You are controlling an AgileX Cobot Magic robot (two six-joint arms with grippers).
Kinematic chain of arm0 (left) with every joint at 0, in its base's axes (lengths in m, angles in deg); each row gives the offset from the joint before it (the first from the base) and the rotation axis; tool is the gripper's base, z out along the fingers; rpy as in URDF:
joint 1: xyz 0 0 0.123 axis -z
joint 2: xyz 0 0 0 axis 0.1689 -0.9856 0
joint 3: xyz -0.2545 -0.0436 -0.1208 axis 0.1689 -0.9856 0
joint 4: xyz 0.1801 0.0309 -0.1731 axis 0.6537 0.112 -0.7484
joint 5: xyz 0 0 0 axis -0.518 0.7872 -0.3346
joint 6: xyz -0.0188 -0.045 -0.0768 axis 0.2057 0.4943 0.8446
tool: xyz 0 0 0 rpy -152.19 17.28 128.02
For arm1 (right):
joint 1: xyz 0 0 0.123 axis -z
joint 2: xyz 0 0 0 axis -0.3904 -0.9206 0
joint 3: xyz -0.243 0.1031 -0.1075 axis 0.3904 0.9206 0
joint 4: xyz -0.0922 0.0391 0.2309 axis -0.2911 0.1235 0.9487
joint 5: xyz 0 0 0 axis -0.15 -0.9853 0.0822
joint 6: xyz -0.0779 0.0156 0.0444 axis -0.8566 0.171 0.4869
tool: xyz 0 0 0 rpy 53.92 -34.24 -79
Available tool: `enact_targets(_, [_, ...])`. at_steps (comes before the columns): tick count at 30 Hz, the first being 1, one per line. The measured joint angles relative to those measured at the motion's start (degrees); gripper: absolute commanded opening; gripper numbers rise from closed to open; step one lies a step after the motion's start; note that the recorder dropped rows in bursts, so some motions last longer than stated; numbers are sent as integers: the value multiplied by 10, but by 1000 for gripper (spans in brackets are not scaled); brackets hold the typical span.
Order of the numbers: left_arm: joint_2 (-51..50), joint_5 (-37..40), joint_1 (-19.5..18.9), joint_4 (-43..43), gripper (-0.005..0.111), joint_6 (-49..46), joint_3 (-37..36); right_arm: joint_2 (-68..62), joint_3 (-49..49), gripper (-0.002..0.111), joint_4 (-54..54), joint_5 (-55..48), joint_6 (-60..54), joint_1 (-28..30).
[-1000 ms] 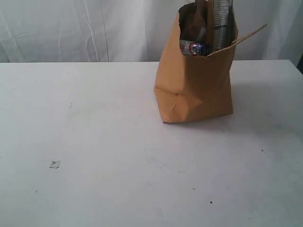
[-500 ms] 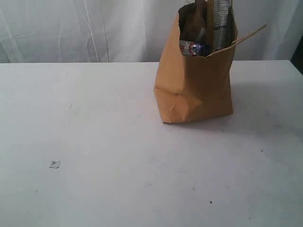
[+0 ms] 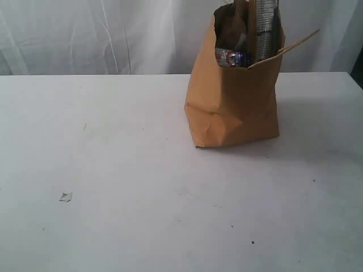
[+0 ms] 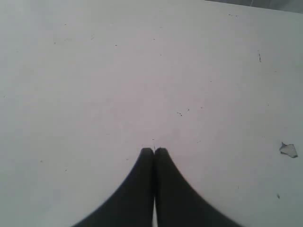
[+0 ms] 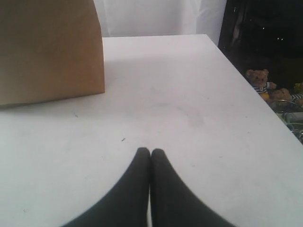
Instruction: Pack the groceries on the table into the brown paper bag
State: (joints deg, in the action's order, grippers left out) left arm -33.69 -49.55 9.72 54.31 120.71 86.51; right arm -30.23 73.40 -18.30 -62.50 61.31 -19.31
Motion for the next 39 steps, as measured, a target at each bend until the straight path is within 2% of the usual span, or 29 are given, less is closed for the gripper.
enact_targets(12, [0, 3, 0, 0, 0, 0, 0, 0, 0, 0, 3, 0, 0, 0])
enact_targets(14, [0, 4, 0, -27, 0, -3, 0, 0, 0, 0, 4, 0, 0, 0])
enact_targets(15, [0, -2, 0, -69, 0, -17, 0, 0, 0, 0, 4, 0, 0, 0])
enact_targets(18, [1, -25, 0, -245, 0, -146, 0, 0, 0, 0, 4, -1, 0, 0])
enact_targets(20, [4, -14, 0, -314, 0, -247, 0, 0, 0, 0, 6, -1, 0, 0])
enact_targets(25, [6, 1, -2, -345, 0, -424, 0, 0, 0, 0, 6, -1, 0, 0])
enact_targets(27, [6, 40, -12, -316, 0, -389, 0, 0, 0, 0, 6, -1, 0, 0])
enact_targets(28, [6, 49, -21, -292, 0, -328, 1, 0, 0, 0, 6, -1, 0, 0])
enact_targets(30, [6, 54, -33, -274, 0, -284, 2, 0, 0, 0, 6, -1, 0, 0])
enact_targets(39, [6, 56, -34, -271, 0, -276, 2, 0, 0, 0, 6, -1, 1, 0])
